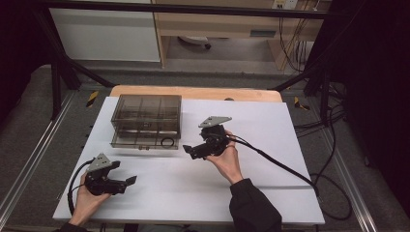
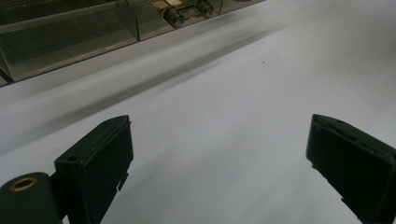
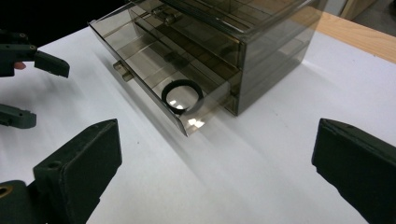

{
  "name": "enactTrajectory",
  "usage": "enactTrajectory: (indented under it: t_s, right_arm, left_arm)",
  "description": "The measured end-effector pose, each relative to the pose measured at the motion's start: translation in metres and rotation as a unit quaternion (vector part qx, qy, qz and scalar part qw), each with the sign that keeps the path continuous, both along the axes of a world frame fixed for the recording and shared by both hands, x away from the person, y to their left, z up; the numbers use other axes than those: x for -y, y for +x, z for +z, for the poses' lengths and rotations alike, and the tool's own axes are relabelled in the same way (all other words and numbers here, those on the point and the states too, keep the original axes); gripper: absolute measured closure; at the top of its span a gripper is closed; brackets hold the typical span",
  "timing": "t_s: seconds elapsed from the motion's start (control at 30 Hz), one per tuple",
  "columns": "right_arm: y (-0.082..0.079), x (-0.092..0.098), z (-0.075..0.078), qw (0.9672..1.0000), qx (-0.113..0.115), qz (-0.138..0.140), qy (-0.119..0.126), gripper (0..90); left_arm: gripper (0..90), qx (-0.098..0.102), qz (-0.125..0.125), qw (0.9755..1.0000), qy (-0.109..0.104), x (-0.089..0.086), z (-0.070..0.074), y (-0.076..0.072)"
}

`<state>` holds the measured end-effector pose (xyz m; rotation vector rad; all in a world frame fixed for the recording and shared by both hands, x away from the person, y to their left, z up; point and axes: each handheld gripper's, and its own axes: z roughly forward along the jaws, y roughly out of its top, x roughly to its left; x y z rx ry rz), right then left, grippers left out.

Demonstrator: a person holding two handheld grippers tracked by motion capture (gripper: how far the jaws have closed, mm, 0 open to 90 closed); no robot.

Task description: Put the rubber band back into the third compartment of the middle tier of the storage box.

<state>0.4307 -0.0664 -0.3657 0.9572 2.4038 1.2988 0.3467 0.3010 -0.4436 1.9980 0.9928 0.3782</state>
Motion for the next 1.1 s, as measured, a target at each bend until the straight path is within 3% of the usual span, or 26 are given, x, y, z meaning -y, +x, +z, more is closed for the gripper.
enactTrajectory:
  t_s: [0.6, 1.1]
  right_arm:
    - [-0.020, 0.078, -0.012, 0.9994, -0.008, -0.027, 0.021, 0.7]
    - [-0.039, 0.137, -0.036, 0.9984, -0.012, -0.046, 0.030, 0.5]
  left_arm:
    - [6.9, 0.000, 0.000, 1.0000, 0.002, 0.001, 0.000, 0.000]
    - [7.0, 0.000, -0.002, 1.0000, 0.005, 0.002, -0.001, 0.000]
